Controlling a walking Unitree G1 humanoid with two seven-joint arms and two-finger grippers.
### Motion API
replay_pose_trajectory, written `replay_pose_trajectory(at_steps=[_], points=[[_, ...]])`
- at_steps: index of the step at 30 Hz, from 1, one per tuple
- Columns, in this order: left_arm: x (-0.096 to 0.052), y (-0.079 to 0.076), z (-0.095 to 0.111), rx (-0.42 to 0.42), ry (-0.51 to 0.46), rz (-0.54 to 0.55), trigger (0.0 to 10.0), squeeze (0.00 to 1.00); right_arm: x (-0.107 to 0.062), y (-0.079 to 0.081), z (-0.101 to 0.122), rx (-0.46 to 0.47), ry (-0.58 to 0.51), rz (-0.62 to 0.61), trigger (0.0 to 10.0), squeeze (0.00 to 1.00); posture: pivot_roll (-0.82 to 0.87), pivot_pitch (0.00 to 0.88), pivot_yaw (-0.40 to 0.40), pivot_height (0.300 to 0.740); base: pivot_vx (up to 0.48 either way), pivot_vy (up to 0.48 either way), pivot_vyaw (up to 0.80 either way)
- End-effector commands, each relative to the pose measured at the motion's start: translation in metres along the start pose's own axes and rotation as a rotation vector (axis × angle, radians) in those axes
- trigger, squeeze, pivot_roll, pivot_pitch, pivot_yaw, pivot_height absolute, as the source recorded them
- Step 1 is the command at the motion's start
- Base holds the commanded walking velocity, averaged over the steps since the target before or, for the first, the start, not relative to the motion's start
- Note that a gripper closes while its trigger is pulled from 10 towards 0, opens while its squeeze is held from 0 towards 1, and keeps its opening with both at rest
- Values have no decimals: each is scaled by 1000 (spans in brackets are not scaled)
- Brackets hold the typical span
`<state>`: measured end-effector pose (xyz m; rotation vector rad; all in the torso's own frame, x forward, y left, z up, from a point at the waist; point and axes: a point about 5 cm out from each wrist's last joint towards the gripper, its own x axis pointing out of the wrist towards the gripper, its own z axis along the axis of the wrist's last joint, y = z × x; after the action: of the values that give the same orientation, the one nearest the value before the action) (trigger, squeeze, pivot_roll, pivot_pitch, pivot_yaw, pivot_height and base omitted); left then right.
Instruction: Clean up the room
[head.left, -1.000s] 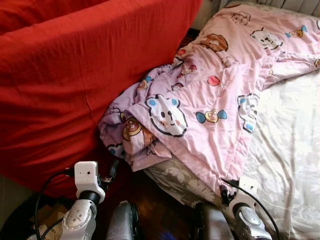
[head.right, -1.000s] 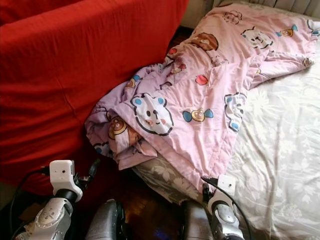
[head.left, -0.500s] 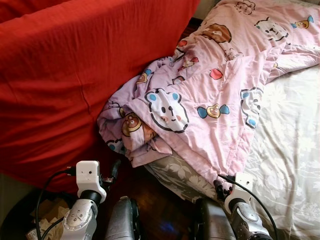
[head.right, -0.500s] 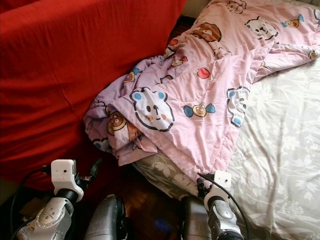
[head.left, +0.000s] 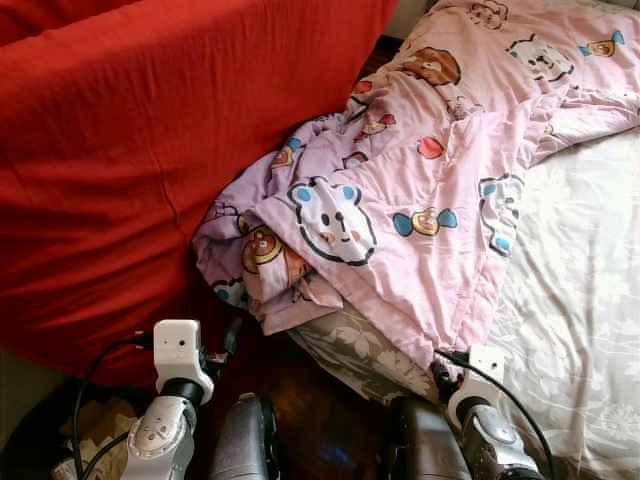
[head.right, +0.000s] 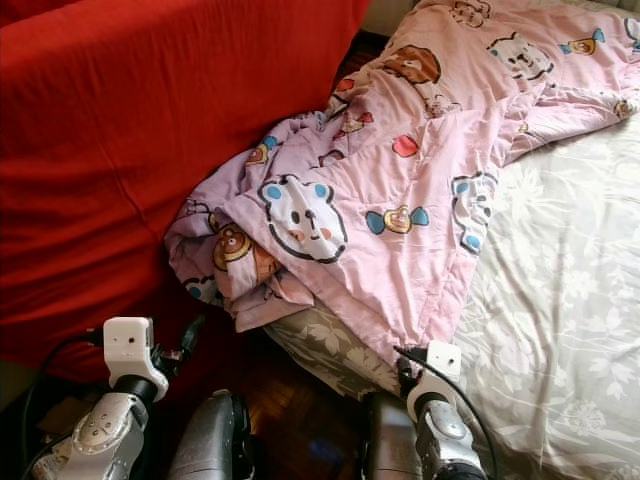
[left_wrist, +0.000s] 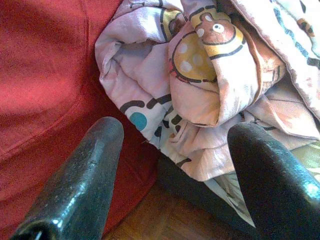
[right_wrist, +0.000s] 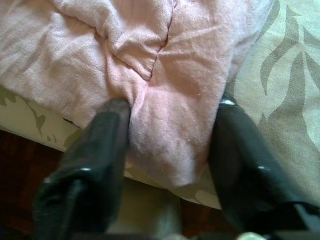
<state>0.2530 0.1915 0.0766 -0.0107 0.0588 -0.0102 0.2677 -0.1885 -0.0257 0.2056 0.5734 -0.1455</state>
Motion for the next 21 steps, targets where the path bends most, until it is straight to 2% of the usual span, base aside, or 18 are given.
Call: replay_pose_trajectory(at_steps=[1,2,3,5,17,21], points=[[-4,2,-9,2,38,12,10000,0,-3,0,-12,-5,44,0,392,0,10,272,31,620,0,0,0],[-4,2,-8,2,37,14,10000,0,-3,0,-12,-8,45,0,588,0,13,272,28,620,0,0,0],[-5,2,-8,1,36,18,10000,0,-3,1,-13,-9,45,0,78,0,13,271,26,620,0,0,0],[-5,3,-8,1,36,21,10000,0,-3,1,-13,-10,47,1,0,0,13,270,25,620,0,0,0],[1,-1,-8,4,31,26,10000,0,-2,3,-9,-19,36,-9,0,0,9,250,17,620,0,0,0],[4,-2,-8,5,24,43,10000,0,0,6,-3,-22,-1,-1,0,0,2,228,7,620,0,0,0]])
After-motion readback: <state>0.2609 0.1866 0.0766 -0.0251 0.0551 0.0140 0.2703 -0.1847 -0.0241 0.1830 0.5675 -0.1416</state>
